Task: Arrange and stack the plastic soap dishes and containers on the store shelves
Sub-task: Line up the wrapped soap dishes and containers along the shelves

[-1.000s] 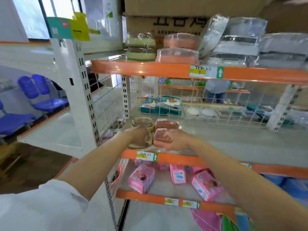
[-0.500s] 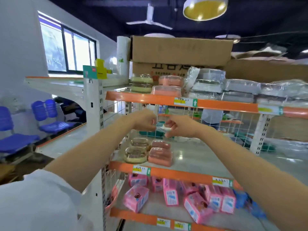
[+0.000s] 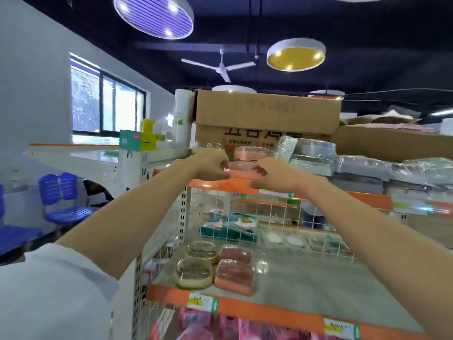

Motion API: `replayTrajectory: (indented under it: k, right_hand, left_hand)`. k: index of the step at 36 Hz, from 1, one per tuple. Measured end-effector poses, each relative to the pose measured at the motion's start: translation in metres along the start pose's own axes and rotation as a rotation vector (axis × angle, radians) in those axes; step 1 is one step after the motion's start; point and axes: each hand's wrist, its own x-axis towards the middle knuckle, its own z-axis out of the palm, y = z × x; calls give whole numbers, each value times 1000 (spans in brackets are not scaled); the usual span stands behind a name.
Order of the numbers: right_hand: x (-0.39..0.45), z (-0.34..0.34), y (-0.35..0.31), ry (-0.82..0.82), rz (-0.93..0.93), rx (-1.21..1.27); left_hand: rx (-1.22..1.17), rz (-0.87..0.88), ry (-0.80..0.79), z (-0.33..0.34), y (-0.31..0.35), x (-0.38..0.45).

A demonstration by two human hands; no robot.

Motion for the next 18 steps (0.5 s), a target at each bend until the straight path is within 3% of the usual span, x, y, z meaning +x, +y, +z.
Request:
replayTrajectory:
  k: [18]
  right_hand:
    - [168, 2, 47, 69, 80, -96]
  left_hand:
    - [40, -124, 65, 23, -120, 131]
